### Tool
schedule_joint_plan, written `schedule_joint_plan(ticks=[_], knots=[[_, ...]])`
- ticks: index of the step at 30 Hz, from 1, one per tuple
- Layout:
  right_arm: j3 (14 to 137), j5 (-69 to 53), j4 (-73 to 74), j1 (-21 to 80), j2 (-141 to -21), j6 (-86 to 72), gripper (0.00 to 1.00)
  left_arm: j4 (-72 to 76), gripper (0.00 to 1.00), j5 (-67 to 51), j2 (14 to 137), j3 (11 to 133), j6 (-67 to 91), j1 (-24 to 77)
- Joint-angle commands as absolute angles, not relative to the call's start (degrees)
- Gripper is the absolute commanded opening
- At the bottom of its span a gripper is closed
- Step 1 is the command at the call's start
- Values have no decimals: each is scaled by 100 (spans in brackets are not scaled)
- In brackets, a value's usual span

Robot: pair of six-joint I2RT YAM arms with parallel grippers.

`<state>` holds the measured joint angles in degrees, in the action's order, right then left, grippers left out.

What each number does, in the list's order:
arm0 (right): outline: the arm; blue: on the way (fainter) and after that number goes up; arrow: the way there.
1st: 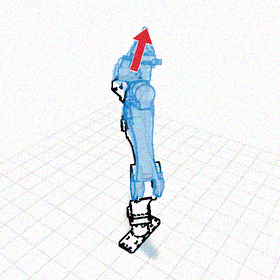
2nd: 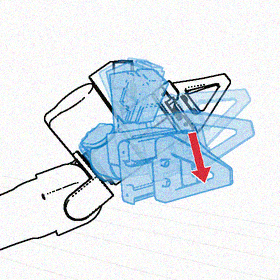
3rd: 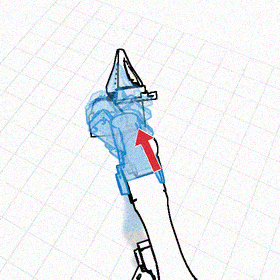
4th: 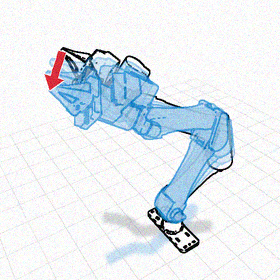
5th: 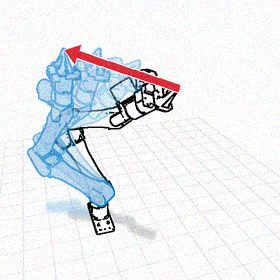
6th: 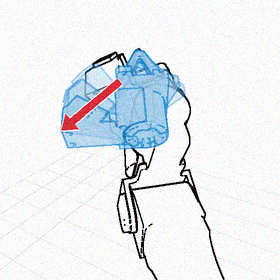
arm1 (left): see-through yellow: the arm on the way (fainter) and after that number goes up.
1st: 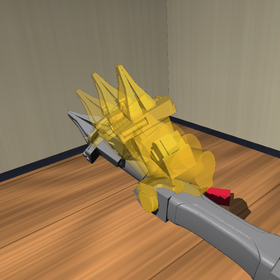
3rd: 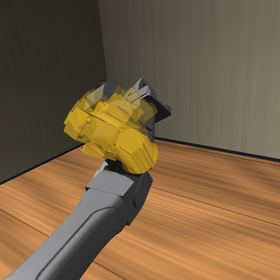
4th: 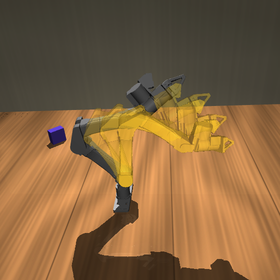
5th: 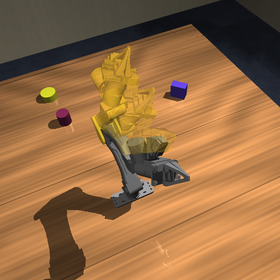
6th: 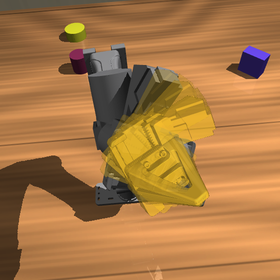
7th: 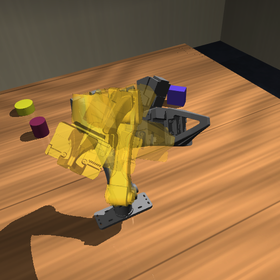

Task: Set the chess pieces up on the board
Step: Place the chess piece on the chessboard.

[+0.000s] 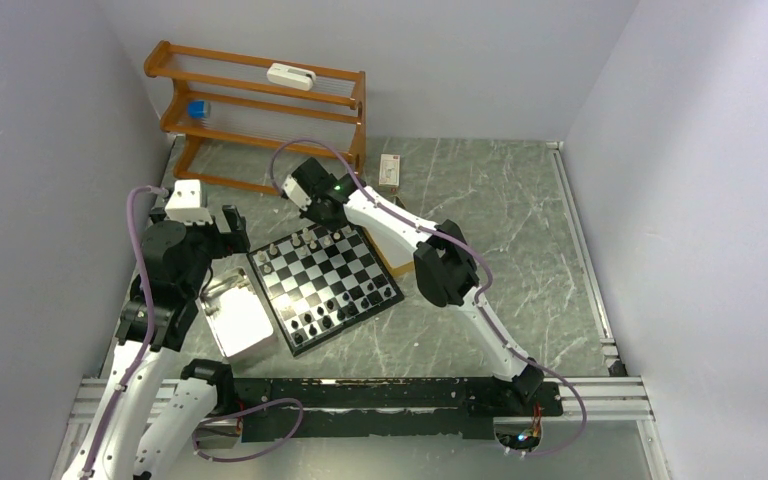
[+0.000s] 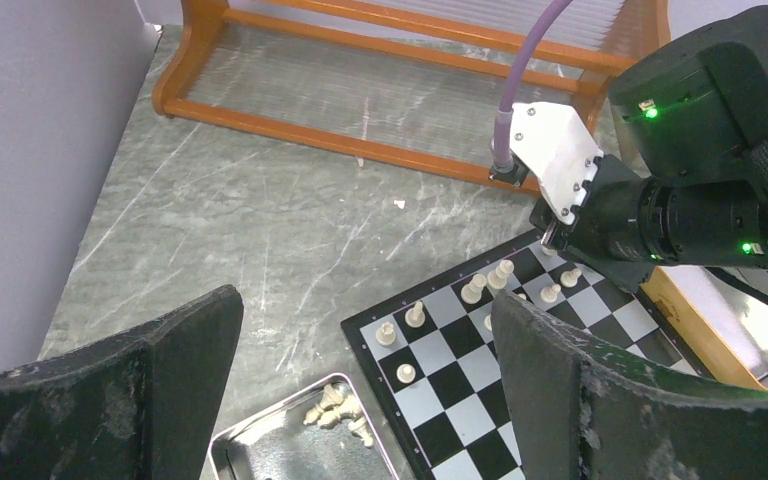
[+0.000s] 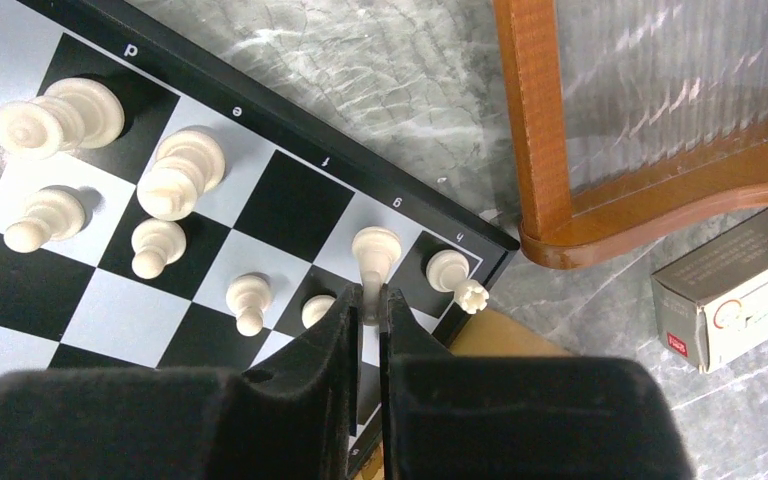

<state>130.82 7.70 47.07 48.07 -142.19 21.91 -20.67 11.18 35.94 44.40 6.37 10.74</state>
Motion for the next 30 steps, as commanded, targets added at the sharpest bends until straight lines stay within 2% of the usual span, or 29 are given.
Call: schedule_joint_plan(ticks=[1, 13, 30], knots=[[13284, 843, 4854, 4802, -14329, 2224, 12, -2118, 98, 1201, 3560, 4465, 563, 1149], [13251, 886, 4835, 4807, -14258, 2220, 23, -2102, 98, 1197, 3572, 4465, 552, 1157], [13210, 727, 4623, 4808, -14296, 2188, 19, -2101, 98, 1202, 3555, 4438, 536, 1160]])
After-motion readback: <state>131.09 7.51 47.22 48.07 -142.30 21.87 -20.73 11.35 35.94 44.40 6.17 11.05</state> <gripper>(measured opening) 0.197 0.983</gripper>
